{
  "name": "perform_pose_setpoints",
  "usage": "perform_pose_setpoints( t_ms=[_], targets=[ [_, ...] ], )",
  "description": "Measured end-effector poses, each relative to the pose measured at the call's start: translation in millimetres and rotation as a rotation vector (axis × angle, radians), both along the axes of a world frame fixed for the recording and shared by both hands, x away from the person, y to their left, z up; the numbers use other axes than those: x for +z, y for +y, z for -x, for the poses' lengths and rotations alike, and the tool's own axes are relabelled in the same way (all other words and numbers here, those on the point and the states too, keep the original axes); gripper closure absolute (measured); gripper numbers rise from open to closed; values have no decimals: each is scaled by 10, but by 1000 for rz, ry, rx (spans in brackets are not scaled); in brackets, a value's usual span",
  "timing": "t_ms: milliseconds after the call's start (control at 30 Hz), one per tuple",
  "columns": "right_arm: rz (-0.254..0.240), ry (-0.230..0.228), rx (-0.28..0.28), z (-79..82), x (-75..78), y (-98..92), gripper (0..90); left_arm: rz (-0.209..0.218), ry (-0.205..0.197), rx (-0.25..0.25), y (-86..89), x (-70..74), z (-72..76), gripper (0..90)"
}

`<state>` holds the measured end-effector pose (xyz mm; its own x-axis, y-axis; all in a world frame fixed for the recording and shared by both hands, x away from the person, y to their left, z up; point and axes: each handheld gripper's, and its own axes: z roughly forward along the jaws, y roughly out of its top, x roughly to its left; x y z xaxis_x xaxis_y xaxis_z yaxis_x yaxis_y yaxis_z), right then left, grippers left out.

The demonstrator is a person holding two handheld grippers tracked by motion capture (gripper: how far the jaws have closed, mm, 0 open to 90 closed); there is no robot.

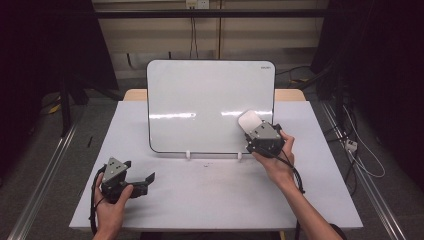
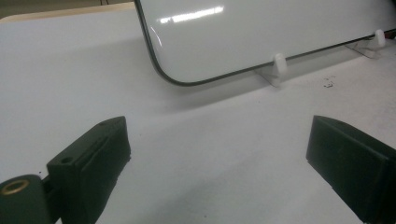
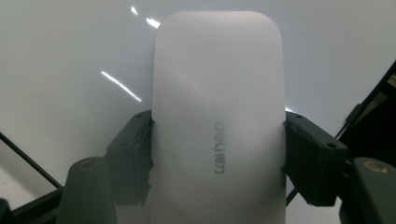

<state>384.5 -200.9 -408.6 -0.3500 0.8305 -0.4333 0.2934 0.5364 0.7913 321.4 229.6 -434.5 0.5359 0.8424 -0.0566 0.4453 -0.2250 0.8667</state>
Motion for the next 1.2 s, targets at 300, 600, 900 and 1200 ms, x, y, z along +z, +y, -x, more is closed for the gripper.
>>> perform_pose_setpoints(
  t_ms=[300, 600, 900, 1200],
  targets=[
    [-4, -2, 18, -57, -6, -78, 317, -3, 2, -3, -4, -7, -13, 61],
    [-15, 1, 12, -111, 0, -141, 317, 0, -1, -7, 25, -6, -1, 61],
    [-124, 68, 20, -88, 18, -197, 230, -3, -6, -8, 8, 4, 0, 61],
    [-214, 101, 23, -19, 28, -295, 125, -2, 0, -13, -10, -2, -12, 61]
  ],
)
